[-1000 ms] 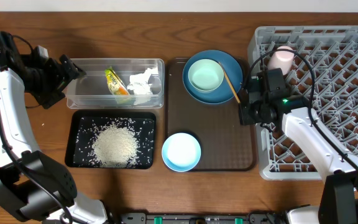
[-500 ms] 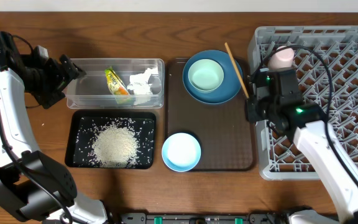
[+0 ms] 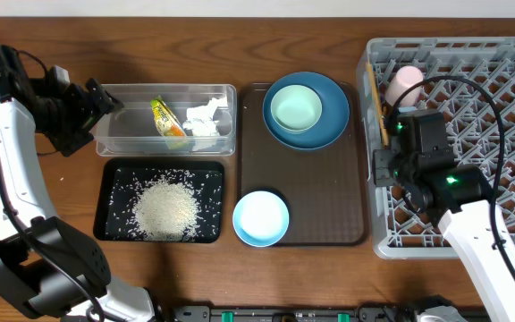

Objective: Sort waste into correct bins and load items into the dishwasher rack
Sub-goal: 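Place the second chopstick into the rack and open the right gripper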

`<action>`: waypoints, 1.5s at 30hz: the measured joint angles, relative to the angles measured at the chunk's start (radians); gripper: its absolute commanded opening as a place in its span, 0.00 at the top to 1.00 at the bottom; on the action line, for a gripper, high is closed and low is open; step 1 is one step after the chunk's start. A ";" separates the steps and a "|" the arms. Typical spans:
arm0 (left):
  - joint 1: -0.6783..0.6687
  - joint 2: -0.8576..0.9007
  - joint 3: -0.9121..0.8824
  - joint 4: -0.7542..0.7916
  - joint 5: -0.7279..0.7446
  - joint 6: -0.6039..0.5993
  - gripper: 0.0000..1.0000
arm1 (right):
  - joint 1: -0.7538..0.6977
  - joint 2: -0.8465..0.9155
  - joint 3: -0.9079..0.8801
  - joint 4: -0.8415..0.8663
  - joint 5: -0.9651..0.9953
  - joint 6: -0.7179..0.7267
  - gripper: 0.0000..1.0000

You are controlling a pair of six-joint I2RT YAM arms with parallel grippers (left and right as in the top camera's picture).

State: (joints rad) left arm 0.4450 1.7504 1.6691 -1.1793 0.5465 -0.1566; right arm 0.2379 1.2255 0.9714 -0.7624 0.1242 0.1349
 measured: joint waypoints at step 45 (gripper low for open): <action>0.000 0.000 0.000 0.000 0.000 0.000 0.04 | 0.000 0.111 0.000 -0.040 0.093 0.006 0.89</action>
State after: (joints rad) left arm 0.4450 1.7500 1.6691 -1.1797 0.5465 -0.1566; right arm 0.2379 1.3361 0.9714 -0.8028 0.2173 0.1410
